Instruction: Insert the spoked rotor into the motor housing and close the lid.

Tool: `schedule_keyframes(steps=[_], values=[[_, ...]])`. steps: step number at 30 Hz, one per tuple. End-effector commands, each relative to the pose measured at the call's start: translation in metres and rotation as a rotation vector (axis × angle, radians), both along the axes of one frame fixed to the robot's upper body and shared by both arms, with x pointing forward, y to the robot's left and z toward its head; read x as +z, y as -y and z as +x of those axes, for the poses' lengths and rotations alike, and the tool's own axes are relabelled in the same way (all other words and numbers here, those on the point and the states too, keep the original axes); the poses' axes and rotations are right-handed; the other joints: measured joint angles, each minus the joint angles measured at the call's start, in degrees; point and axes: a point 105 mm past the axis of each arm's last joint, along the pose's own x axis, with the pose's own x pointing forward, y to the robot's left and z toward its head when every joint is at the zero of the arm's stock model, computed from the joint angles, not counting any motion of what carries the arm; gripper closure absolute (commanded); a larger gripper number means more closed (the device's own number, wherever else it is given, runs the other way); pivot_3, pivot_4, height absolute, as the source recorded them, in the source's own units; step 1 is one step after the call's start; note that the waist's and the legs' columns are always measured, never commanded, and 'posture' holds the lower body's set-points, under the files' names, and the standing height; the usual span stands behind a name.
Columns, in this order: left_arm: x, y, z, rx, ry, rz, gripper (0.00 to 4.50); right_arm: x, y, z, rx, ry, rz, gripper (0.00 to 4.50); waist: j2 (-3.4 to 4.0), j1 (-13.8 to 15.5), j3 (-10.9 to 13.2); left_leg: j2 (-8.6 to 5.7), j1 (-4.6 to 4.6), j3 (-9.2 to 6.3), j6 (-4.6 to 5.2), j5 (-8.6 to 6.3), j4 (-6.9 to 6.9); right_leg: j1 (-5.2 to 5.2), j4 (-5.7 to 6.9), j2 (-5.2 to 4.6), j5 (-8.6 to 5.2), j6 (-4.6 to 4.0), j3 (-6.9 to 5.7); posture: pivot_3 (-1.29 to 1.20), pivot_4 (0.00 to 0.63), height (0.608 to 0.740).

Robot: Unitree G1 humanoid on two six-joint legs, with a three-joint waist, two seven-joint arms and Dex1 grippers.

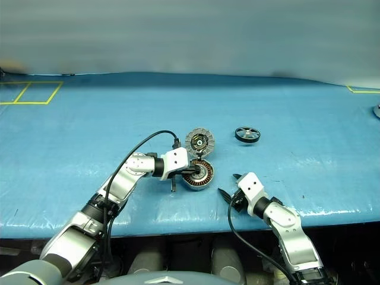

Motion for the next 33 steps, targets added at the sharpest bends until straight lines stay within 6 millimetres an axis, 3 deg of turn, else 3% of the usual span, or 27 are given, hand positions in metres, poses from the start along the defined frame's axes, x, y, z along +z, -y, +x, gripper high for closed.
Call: schedule_keyframes(steps=[1,7,13,17,19,22,26,28,33], values=[[-0.033,-0.011,-0.023,-0.099,-0.110,0.172,4.45,0.006,-0.003,0.002,0.008,0.034,0.003,0.71,0.00,-0.09,-0.01,0.00,-0.01,0.00,0.00,0.00,-0.03,-0.02,0.00,0.00,0.00,0.00,0.00,0.00,0.150,0.740],[-0.040,-0.034,-0.026,-0.163,-0.085,0.369,4.45,0.006,-0.003,0.002,0.005,0.037,0.001,0.71,0.03,-0.26,-0.12,0.02,0.02,0.00,0.00,-0.05,-0.11,-0.04,-0.01,0.01,-0.06,-0.07,-0.01,0.00,0.150,0.740],[-0.035,-0.043,0.008,0.015,0.060,0.377,4.45,0.007,-0.003,0.004,0.004,0.043,-0.003,0.71,0.09,-0.52,-0.21,0.04,0.19,-0.02,-0.01,-0.05,-0.02,0.02,0.00,0.01,-0.06,-0.06,-0.01,0.00,0.150,0.740],[-0.021,-0.034,0.024,0.133,0.132,0.226,4.45,0.007,-0.003,0.004,0.006,0.046,-0.009,0.71,0.05,-0.57,-0.20,-0.06,0.33,-0.13,-0.38,-0.27,0.06,-0.03,-0.08,-0.08,-0.07,-0.05,-0.02,0.00,0.150,0.740],[-0.005,-0.020,0.023,0.169,0.092,0.037,4.45,0.007,-0.003,0.005,0.008,0.046,-0.010,0.71,0.05,-0.66,-0.19,-0.11,0.34,-0.20,-0.39,-0.28,0.12,-0.05,-0.15,-0.12,-0.07,-0.05,-0.04,0.00,0.150,0.740],[0.017,-0.007,0.014,0.148,0.003,-0.190,4.45,0.007,-0.003,0.005,0.009,0.046,-0.009,0.71,-0.04,-0.76,0.09,-0.24,0.20,-0.20,-0.39,-0.28,0.13,-0.18,-0.15,-0.33,-0.07,-0.05,-0.14,0.00,0.150,0.740],[0.038,-0.001,-0.010,0.031,-0.160,-0.365,4.45,0.007,-0.004,0.005,0.010,0.049,-0.009,0.71,-0.19,-0.61,0.25,-0.29,-0.05,-0.14,-0.35,-0.25,0.13,-0.54,-0.03,-0.40,-0.06,-0.06,-0.19,0.00,0.150,0.740],[0.042,-0.005,-0.012,0.014,-0.178,-0.365,4.45,0.007,-0.004,0.005,0.011,0.049,-0.009,0.71,-0.18,-0.51,0.24,-0.32,-0.12,-0.11,0.09,0.03,0.13,-0.63,0.04,-0.40,-0.05,-0.06,-0.16,0.00,0.150,0.740],[0.031,-0.028,0.006,0.131,-0.112,-0.225,4.45,0.006,-0.005,0.005,0.013,0.043,-0.006,0.71,-0.19,-0.46,0.24,-0.41,-0.12,-0.14,0.05,-0.17,0.01,-0.62,0.08,-0.22,0.01,0.01,0.10,0.00,0.150,0.740]])
